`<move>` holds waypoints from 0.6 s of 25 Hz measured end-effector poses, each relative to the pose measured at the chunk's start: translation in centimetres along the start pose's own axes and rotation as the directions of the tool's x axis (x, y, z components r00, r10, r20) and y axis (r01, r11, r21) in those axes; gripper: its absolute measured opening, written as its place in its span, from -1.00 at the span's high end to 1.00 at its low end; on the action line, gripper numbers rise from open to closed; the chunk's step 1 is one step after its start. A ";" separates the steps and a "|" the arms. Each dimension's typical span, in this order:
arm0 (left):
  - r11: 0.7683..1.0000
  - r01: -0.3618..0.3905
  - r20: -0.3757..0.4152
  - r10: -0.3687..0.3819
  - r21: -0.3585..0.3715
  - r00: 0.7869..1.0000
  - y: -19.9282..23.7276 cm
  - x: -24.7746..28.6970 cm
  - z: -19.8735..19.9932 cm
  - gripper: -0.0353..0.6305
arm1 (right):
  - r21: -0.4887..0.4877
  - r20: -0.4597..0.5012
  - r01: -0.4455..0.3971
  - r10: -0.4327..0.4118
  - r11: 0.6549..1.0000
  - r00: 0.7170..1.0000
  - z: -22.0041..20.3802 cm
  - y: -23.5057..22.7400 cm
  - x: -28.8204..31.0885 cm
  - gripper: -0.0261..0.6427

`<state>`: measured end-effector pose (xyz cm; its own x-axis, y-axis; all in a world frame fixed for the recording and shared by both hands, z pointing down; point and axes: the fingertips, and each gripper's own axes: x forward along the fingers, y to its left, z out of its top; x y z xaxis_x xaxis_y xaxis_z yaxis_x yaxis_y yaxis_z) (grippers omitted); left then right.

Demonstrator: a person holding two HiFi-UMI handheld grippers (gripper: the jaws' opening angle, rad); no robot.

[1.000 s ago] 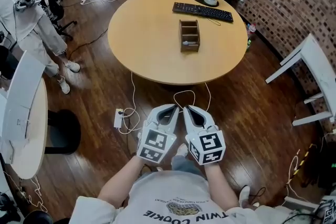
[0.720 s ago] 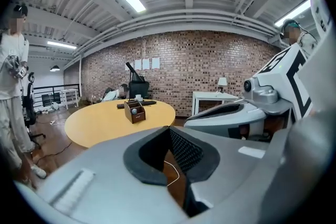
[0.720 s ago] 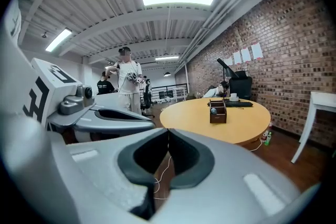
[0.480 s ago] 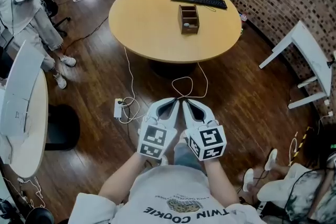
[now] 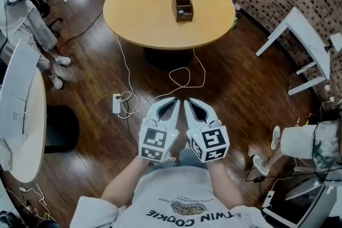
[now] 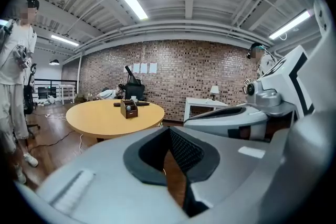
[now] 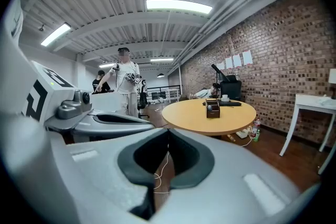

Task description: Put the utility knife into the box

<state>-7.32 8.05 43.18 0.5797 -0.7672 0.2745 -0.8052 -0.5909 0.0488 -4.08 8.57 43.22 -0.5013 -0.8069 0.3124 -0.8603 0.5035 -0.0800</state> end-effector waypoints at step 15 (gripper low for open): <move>0.999 -0.050 0.021 0.051 -0.014 0.999 -6.5 -2.1 -0.3 0.87 | -0.003 0.019 -0.030 0.030 1.000 0.999 -1.5 -0.8 -6.6 0.92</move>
<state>-3.35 13.54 42.54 0.5407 -0.8011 0.2569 -0.8351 -0.5480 0.0487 0.10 13.95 42.65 -0.5285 -0.7971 0.2921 -0.8446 0.5284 -0.0862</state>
